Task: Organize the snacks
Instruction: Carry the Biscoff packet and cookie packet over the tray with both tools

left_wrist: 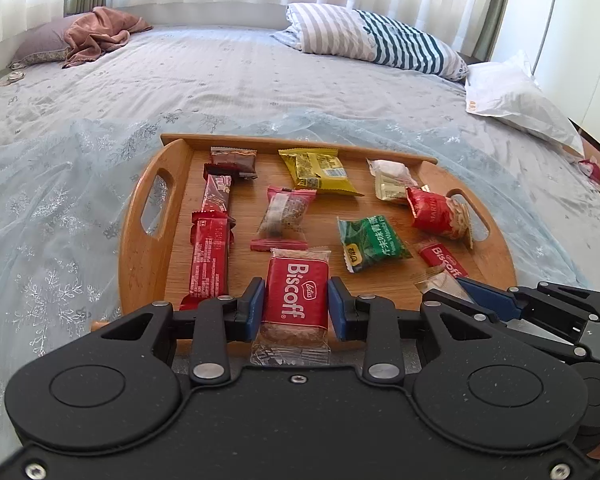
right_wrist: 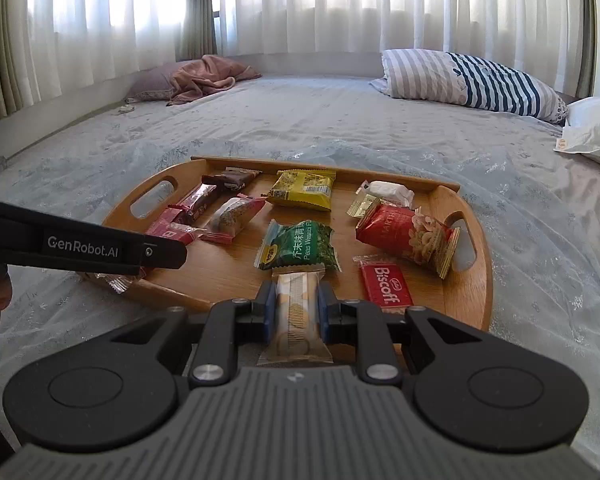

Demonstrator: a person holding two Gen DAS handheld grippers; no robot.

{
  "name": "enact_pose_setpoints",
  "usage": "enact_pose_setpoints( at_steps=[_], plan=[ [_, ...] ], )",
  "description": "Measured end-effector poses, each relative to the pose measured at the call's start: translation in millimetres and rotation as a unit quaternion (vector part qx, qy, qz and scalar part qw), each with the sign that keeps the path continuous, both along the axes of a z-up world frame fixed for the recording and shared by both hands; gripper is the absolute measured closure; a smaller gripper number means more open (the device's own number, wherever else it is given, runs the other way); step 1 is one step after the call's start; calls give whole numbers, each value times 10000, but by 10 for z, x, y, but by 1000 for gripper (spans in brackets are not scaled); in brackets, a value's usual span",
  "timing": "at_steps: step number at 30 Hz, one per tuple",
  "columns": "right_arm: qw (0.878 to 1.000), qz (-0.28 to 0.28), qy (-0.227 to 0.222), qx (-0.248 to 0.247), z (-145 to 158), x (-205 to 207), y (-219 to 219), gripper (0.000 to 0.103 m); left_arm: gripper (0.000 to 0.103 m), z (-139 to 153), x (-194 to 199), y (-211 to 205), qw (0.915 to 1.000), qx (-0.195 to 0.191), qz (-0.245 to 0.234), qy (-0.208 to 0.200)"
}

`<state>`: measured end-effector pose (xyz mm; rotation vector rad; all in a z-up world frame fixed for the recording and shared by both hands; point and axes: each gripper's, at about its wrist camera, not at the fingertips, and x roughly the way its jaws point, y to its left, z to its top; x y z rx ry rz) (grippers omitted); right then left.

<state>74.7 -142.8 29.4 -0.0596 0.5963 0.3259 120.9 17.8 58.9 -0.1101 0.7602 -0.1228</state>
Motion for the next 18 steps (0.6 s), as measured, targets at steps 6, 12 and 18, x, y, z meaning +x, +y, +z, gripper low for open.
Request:
enact_pose_setpoints(
  at_steps=[6,12,18],
  plan=[
    [9997,47,232,74,-11,169,7,77,71,-56,133,42,9998,-93,66,175],
    [9980,4,532,327,-67,361,-18,77,71,-87,256,53,9996,-76,131,247],
    [9969,-106,658,424,-132,509,-15,77,71,-125,350,42,9995,-40,152,283]
  ],
)
